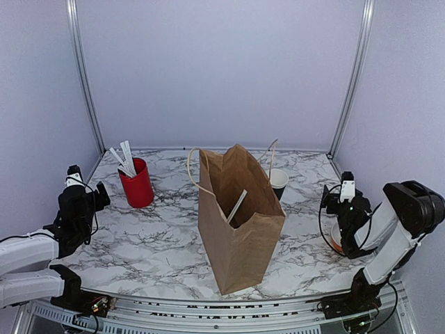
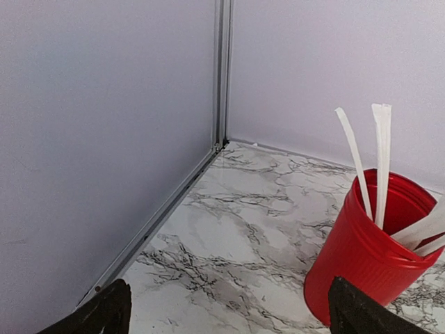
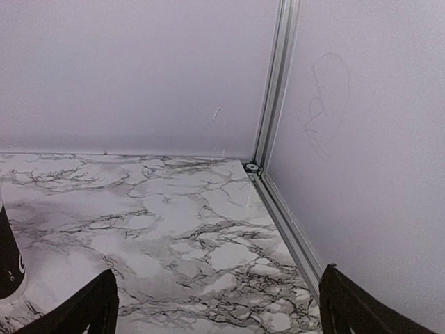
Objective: Pack the takeout coffee
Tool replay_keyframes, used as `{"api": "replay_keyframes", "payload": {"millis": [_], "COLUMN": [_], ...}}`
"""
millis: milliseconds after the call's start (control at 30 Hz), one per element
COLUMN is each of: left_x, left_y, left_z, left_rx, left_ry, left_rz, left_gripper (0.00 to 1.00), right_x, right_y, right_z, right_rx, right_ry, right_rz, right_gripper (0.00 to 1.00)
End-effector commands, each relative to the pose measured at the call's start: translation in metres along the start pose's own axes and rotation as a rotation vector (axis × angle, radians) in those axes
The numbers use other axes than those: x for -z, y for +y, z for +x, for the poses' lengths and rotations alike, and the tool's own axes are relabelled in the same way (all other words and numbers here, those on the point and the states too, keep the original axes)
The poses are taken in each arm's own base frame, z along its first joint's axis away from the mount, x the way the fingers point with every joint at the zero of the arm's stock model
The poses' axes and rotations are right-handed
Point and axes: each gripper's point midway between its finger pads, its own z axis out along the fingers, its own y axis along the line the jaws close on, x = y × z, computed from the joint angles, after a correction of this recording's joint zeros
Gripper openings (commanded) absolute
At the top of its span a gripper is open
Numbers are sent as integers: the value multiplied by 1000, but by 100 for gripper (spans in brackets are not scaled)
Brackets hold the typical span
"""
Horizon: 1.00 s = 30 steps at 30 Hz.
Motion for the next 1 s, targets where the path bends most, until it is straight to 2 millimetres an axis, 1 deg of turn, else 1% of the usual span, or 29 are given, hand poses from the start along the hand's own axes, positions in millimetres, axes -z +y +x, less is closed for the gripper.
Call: {"api": "replay_keyframes", "payload": {"millis": [0, 33, 67, 100, 167, 200, 300, 400, 433, 467, 533, 600, 667, 700, 767, 800, 967], "left_x": [-11, -14, -18, -22, -30, -31, -37, -47, -50, -56, -63, -68, -73, -75, -76, -79, -80], "left_y": [16, 21, 27, 30, 33, 35, 32, 30, 25, 19, 14, 11, 6, 5, 6, 7, 9], "left_z": [-5, -3, 0, 4, 13, 10, 4, 10, 7, 16, 15, 18, 20, 24, 24, 29, 28], "left_rx": [-12, -9, -3, -4, -42, -37, -54, -37, -44, -71, -71, -78, -72, -64, -60, -56, -45], "left_ry": [-87, -104, -110, -110, -105, -134, -173, -186, -202, -146, -129, -106, -86, -75, -101, -64, -64], "left_rz": [-47, -64, -87, -99, -122, -134, -124, -94, -71, -49, -26, -8, 57, 85, 86, 79, 83], "left_gripper": [99, 99, 99, 99, 99, 99, 99, 99, 99, 99, 99, 99, 99, 99, 99, 99, 99], "right_x": [-5, -6, -8, -10, -9, -9, -10, -10, -10, -10, -10, -10, -10, -10, -10, -10, -10], "right_y": [-5, -9, -11, -12, -12, -12, -12, -11, -12, -11, -12, -11, -11, -12, -11, -11, -11], "right_z": [-20, -19, -16, -14, -16, -16, -15, -15, -15, -15, -16, -15, -16, -15, -15, -15, -15], "right_rx": [-8, -24, -30, -30, -28, -25, -27, -28, -29, -29, -29, -29, -29, -29, -30, -29, -28], "right_ry": [-73, -61, -43, -32, -42, -42, -40, -38, -39, -37, -38, -37, -39, -37, -37, -37, -37], "right_rz": [23, 50, 66, 71, 72, 70, 70, 69, 70, 69, 70, 69, 69, 70, 69, 68, 69], "right_gripper": [95, 94, 99, 100, 100, 100, 100, 100, 100, 100, 100, 100, 100, 100, 100, 100, 100]}}
